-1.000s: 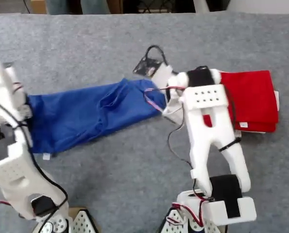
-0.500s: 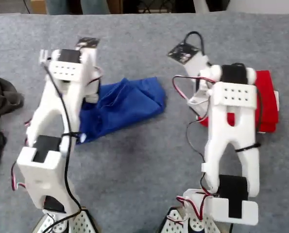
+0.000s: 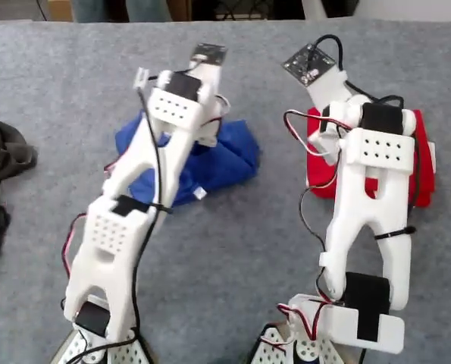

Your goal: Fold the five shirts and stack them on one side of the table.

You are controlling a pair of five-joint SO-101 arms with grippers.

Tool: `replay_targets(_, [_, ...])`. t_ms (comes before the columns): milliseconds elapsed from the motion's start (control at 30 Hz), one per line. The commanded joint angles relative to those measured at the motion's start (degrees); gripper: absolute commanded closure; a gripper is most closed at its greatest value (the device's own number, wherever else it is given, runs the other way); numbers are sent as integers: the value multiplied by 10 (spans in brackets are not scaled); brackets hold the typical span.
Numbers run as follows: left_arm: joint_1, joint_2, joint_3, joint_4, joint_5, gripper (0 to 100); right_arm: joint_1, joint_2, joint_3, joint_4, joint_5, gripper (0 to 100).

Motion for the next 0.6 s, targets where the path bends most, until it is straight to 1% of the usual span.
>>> replay_targets(0, [18, 33, -96, 4, 4, 971, 5, -22, 0, -27, 17, 984])
replay_targets(133, [44, 69, -170, 39, 4, 971, 11, -22, -3, -33, 17, 984])
replay_targets(300, [70, 98, -238, 72, 4, 971, 36, -22, -4, -50, 34, 984])
replay_targets(500, [76, 110, -255, 73, 4, 970, 52, -22, -18, -49, 35, 984])
replay_targets(567, [79, 110, -255, 70, 14, 969, 54, -22, -19, -50, 35, 984])
